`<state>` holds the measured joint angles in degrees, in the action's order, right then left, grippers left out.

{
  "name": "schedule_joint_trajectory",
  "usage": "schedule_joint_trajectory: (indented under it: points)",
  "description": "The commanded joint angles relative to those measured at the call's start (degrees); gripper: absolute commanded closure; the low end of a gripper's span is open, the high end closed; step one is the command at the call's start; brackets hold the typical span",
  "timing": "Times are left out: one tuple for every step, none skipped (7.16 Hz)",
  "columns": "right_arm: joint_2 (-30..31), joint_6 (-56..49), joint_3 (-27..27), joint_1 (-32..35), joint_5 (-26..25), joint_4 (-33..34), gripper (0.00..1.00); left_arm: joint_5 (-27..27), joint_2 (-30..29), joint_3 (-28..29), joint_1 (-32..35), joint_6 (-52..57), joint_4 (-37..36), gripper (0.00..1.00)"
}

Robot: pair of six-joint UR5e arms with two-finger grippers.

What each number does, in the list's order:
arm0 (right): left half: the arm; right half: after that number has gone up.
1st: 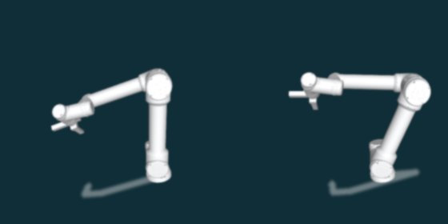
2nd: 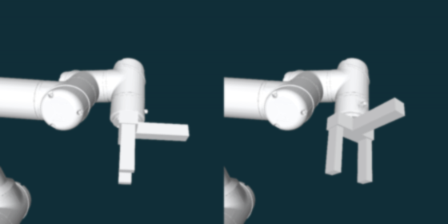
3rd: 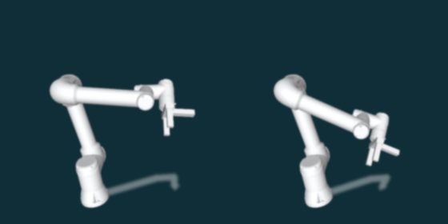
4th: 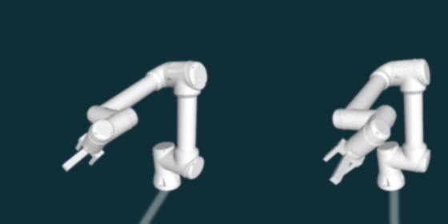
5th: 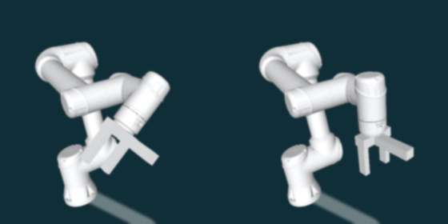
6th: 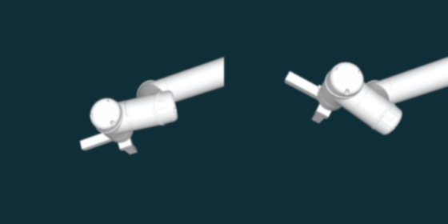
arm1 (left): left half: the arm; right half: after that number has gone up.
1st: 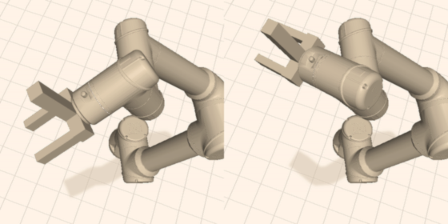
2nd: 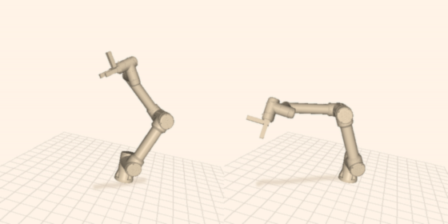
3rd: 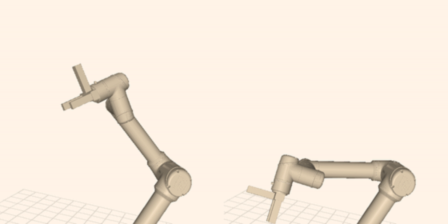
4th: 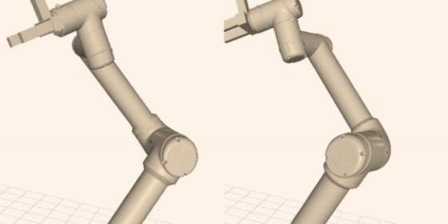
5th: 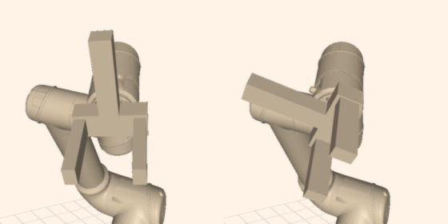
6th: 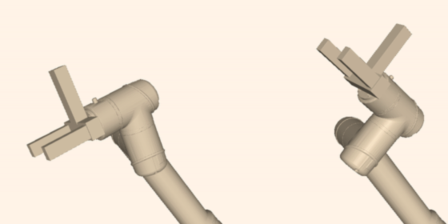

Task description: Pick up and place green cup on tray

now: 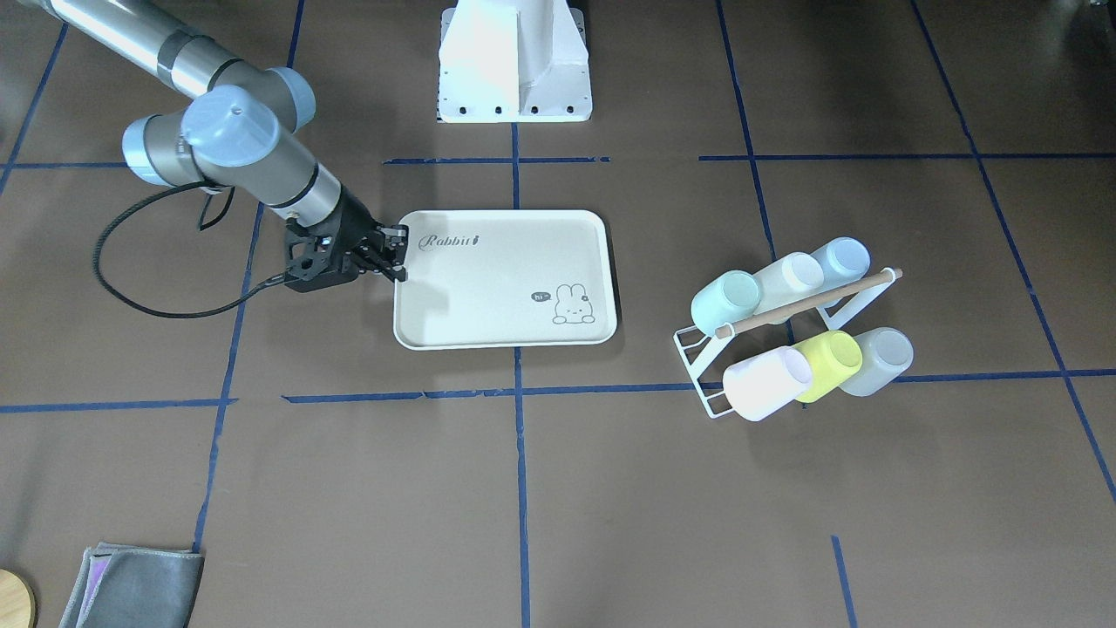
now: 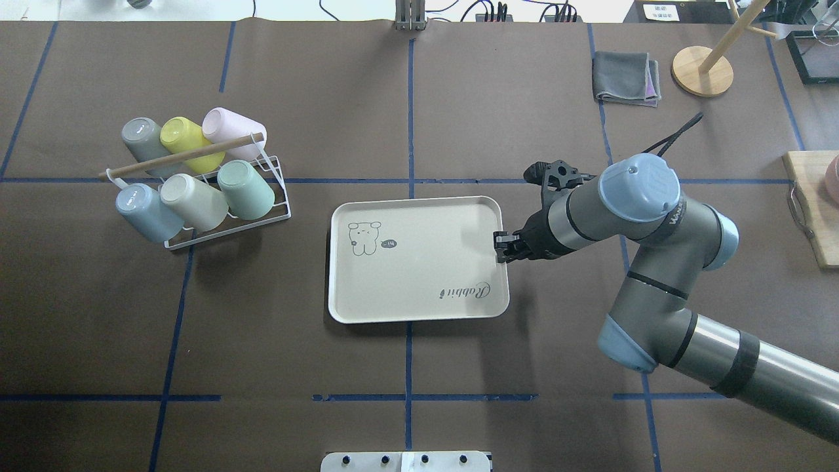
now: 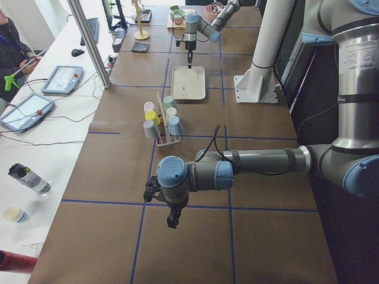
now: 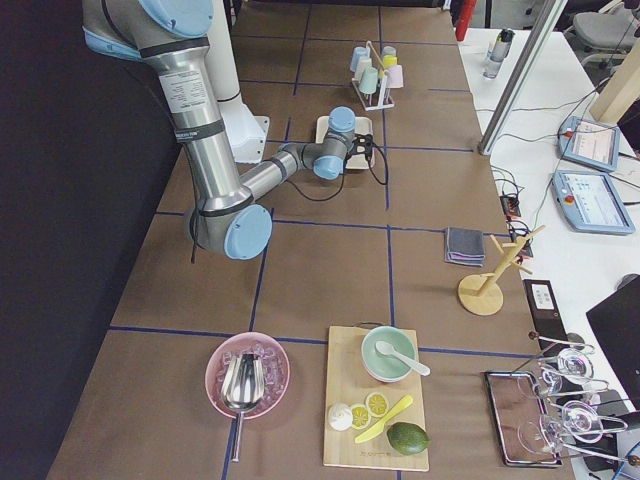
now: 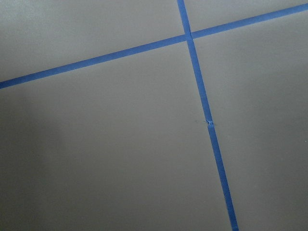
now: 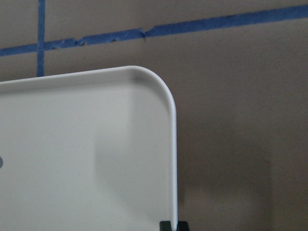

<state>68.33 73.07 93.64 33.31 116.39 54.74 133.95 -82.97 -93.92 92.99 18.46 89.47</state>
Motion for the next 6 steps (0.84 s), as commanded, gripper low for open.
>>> schedule_joint_trajectory:
  points:
    - [0.04,0.14,0.05,-2.46,-3.01,0.27,0.73,0.00,0.00,0.05,0.00,0.00,0.00,0.00]
    - [0.22,0.23,0.14,-2.37,-3.53,0.36,0.01,0.00,0.00,-0.04,0.00,0.00,0.00,0.00]
    - [0.66,0.14,1.01,-1.85,-2.76,0.80,0.00,0.00,0.00,-0.21,-0.09,0.00,0.00,0.00]
    - [0.83,-0.21,2.58,1.81,0.38,5.76,0.00,0.00,-0.17,-0.82,-0.09,0.09,0.52,0.00]
    - [0.75,-1.86,5.30,6.46,4.94,13.56,0.00,0.00,-0.61,-0.66,-0.09,0.09,3.57,0.00]
    - [1.01,-9.54,7.59,11.12,7.42,19.90,0.00,0.00,-0.61,-0.74,-0.09,0.17,6.65,0.00]
